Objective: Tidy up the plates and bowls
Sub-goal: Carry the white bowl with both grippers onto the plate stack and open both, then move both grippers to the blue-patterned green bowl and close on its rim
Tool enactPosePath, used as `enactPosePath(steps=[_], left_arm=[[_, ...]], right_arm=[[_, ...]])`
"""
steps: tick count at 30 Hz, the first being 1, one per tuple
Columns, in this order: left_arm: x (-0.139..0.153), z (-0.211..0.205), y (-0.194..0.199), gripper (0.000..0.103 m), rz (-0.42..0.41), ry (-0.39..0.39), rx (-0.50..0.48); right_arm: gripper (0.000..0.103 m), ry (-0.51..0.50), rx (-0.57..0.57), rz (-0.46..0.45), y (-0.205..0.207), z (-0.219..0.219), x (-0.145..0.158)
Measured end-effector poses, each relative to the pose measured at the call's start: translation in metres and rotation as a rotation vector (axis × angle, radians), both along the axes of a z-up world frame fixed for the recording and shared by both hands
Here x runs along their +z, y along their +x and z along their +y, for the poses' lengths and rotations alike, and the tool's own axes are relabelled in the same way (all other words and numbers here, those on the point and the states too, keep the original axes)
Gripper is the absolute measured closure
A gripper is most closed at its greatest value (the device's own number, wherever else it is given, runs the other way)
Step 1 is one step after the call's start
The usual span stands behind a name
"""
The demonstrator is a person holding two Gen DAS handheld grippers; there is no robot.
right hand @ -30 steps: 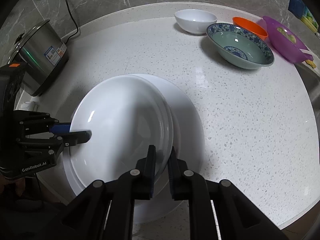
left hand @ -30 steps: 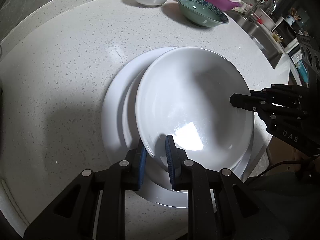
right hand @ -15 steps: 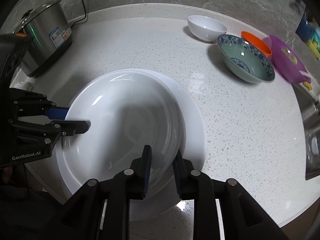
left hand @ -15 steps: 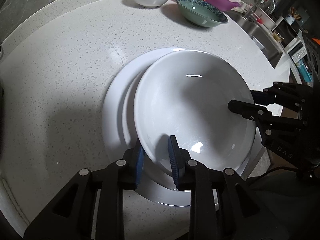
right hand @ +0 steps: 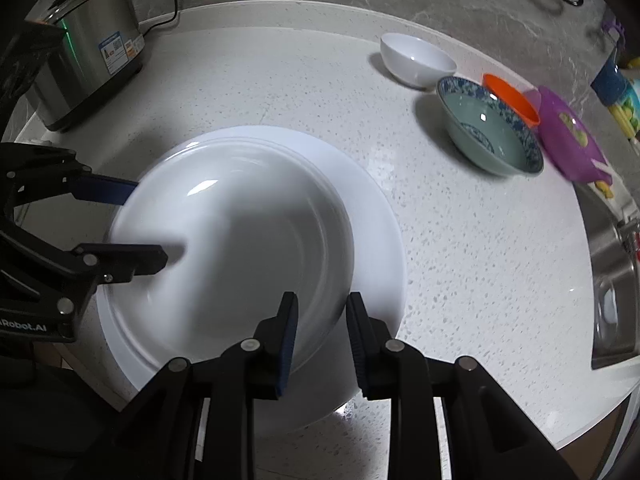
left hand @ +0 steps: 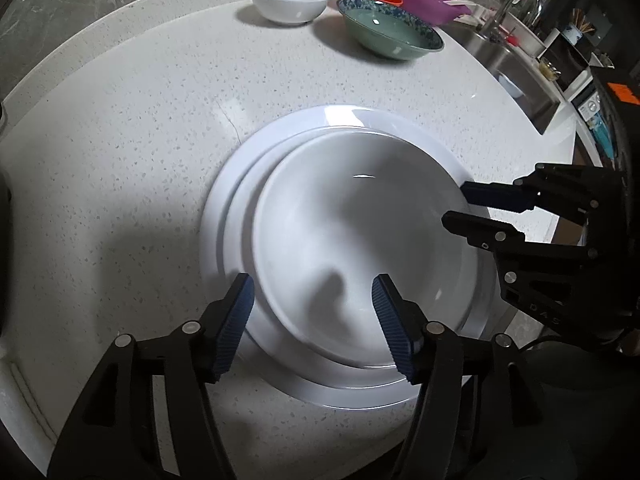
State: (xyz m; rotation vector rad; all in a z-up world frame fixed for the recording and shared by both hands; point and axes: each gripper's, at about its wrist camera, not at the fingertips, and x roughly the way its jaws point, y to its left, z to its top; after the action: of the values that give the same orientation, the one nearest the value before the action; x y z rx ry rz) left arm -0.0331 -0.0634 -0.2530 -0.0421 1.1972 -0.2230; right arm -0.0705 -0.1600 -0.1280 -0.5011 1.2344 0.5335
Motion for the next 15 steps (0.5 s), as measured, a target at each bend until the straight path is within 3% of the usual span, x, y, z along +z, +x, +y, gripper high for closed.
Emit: enactPosePath(steps=[6, 10, 13, 15], left_arm=[[0.005, 0.004, -0.001, 0.036, -0.012, -0.003, 0.004], [0.021, 0.014, -0.004, 0.032, -0.051, -0.045, 0.034], [0.034, 0.029, -0.003, 0.020, -0.079, -0.149, 0.068], [0.042, 0.042, 0.003, 0.007, -0.092, -0.247, 0.102]], right_arm=[[0.072, 0.030, -0.023, -0.006, 0.001, -0.004, 0.005], [0.052, 0.113, -0.067, -0.005, 0.007, -0.016, 0.016], [0.044, 0.199, -0.111, -0.004, 0.015, -0.030, 0.029], [0.040, 0.295, -0.180, 0.013, 0.026, -0.049, 0.040]])
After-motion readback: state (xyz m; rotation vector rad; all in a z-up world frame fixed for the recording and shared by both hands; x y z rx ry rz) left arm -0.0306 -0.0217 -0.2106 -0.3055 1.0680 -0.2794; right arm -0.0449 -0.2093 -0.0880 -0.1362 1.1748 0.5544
